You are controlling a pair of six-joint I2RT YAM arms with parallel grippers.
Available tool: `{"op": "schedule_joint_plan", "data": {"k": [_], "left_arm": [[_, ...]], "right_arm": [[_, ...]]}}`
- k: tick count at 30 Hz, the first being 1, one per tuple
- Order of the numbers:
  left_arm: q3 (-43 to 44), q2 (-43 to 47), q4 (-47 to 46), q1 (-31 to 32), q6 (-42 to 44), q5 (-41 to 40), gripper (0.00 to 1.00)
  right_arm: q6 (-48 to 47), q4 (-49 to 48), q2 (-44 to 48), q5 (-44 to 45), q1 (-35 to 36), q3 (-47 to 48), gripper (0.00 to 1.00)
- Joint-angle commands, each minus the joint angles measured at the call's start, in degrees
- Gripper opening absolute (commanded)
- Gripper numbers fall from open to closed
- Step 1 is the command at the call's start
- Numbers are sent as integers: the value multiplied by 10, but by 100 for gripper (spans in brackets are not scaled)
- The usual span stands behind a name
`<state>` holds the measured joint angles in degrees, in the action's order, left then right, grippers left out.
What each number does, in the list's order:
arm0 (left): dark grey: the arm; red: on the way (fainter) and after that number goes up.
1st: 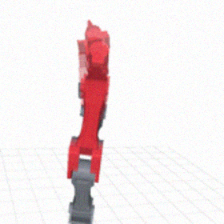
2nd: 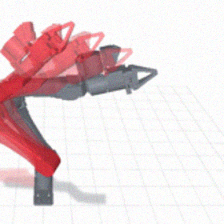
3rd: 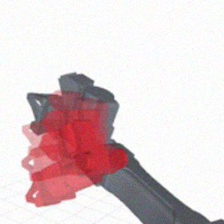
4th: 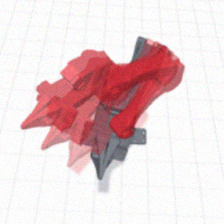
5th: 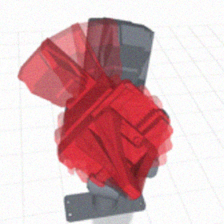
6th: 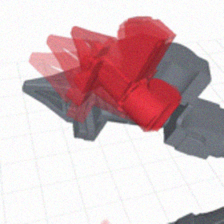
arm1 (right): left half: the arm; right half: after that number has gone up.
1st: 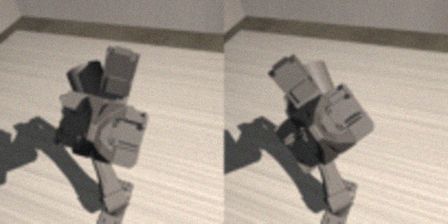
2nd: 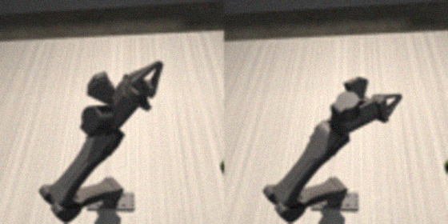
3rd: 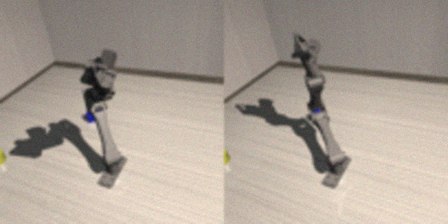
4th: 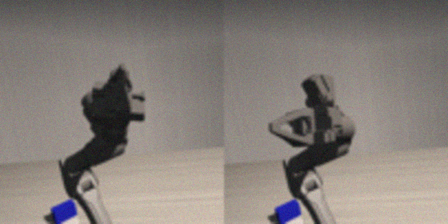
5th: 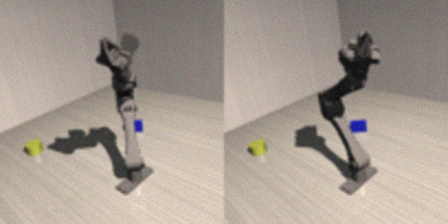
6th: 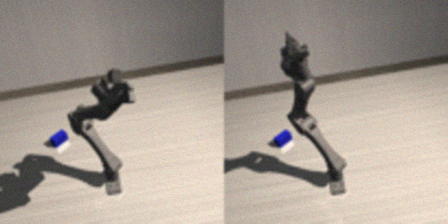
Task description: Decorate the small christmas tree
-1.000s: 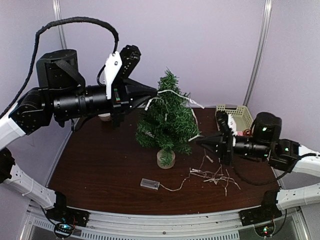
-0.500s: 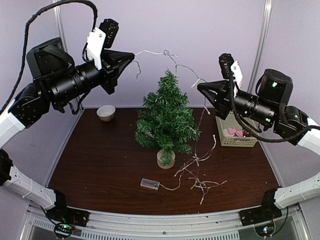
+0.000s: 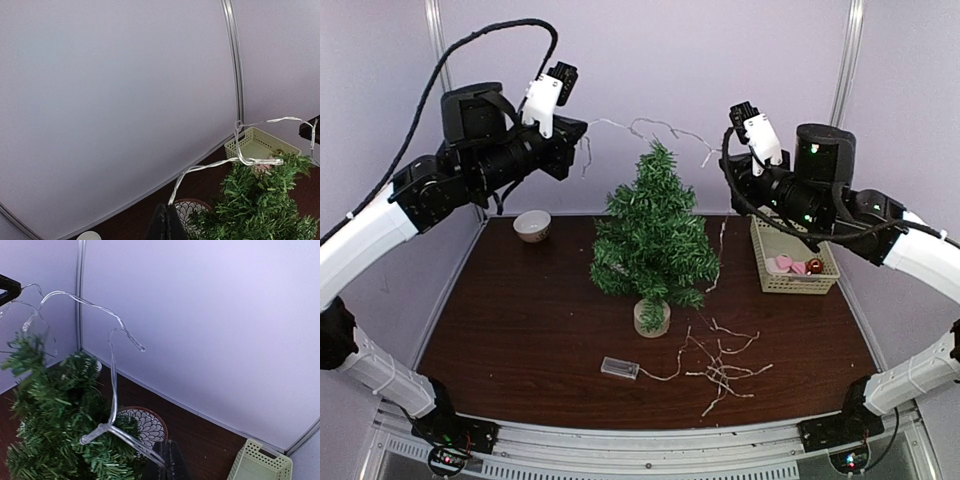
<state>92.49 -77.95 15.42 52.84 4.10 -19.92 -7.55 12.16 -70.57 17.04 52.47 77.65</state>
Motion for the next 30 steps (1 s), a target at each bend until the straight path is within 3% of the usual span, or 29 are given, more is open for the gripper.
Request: {"op": "schedule_joint_plan", "data": {"k": [1,18,27,30], "left_arm": [[9,-21,17,-8,-29,25,0],[-85,4,100,-7,-47,156,0],[-87,-15,112,-8,-46,167,0],[-87,-12,108,-7,-46,173,7]], "right_arm": [[36,41,-9,27,-35,15,0],[65,127,9,-123,-45,-51,0],[75,145,26,-184,-46,-64,0],[76,143,21,-202,-46,-63,1]]}}
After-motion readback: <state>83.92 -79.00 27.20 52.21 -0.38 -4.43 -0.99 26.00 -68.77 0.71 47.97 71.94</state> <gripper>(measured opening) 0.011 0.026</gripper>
